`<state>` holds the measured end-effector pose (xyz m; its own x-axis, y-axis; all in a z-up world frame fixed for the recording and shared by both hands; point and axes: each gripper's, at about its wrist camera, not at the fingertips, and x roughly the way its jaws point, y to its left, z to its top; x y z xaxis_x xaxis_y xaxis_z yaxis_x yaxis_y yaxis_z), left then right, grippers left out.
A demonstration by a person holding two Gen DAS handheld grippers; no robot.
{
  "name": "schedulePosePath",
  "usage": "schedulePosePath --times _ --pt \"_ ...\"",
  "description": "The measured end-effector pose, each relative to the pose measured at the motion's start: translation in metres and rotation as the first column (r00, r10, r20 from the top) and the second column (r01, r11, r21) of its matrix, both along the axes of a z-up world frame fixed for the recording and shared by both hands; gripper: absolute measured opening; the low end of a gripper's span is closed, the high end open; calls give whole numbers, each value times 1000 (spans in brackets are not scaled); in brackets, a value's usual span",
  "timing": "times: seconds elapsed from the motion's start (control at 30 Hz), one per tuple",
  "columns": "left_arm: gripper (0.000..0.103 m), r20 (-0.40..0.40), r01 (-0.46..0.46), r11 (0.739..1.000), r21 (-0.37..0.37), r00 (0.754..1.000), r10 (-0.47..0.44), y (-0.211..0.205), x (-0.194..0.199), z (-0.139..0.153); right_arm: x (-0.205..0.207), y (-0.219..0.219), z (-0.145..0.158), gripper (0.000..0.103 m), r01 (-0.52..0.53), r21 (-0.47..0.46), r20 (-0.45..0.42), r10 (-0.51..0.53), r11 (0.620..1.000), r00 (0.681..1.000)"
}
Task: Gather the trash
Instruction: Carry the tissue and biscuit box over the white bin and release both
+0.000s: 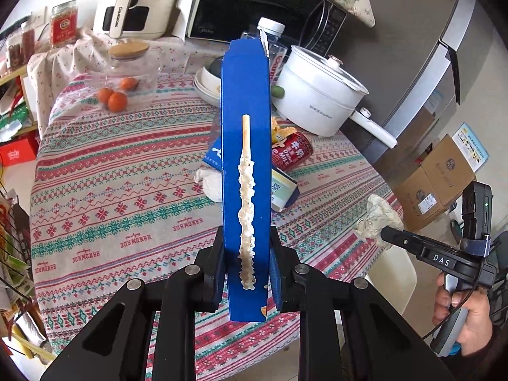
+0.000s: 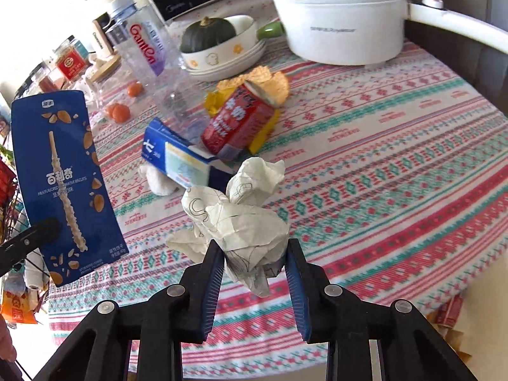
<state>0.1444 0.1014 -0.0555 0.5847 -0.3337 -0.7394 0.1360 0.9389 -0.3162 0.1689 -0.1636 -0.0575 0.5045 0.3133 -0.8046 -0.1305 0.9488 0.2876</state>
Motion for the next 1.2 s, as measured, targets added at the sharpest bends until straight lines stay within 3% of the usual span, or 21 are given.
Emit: schedulePosePath --times 0.23,0.63,1.2 --pt "24 -14 68 998 1 998 -68 -30 -7 -3 -27 -73 4 35 121 -38 -21 -121 992 992" --pt "24 -26 209 978 2 978 -209 -104 -22 -9 -81 -198 -10 35 307 -100 -99 -317 946 943" --pt "24 -60 406 913 26 913 -404 -224 -40 -30 -119 -267 -60 36 362 -169 -235 -395 917 888"
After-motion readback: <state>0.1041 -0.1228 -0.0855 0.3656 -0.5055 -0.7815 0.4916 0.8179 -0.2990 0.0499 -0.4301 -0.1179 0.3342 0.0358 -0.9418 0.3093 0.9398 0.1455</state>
